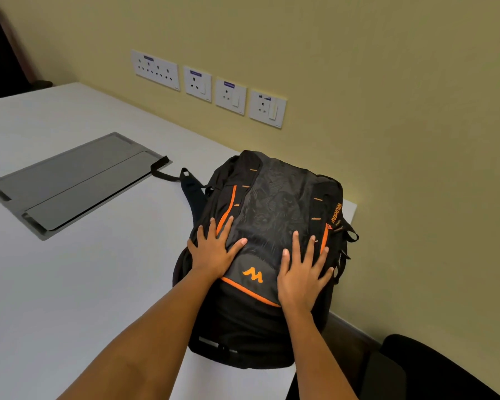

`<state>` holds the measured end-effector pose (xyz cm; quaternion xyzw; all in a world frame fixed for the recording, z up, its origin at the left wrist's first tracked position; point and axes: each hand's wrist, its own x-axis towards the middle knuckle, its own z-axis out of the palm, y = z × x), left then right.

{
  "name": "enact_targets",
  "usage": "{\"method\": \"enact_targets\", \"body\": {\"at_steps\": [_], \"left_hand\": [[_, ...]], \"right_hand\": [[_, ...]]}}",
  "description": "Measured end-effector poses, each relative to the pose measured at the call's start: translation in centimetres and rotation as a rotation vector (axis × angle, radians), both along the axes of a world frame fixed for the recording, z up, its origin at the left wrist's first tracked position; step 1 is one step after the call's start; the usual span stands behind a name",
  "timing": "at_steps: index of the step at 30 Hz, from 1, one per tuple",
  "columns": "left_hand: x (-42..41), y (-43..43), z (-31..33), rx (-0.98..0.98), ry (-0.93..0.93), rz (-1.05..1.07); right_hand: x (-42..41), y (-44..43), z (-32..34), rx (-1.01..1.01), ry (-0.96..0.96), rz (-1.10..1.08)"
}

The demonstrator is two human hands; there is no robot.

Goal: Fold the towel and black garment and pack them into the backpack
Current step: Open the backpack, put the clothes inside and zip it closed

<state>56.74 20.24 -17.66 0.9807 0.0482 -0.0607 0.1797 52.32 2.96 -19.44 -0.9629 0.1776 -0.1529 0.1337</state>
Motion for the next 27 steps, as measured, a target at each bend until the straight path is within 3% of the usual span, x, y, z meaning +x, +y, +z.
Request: {"method": "enact_targets", "body": {"at_steps": [13, 19, 27], "left_hand": [[7.4, -1.3, -0.9, 0.050, -0.037, -0.071], [7.8, -1.4, -0.9, 0.067, -0.023, -0.074], [4.4, -1.1, 0.3, 0.043, 0.066, -0.140]], "right_hand": [[6.2, -0.5, -0.8, 0.047, 0.098, -0.089], [6.3, -0.5, -0.5, 0.063, 0.113, -0.063], [4.7, -2.1, 1.0, 0.064, 0.291, 0.083]]}}
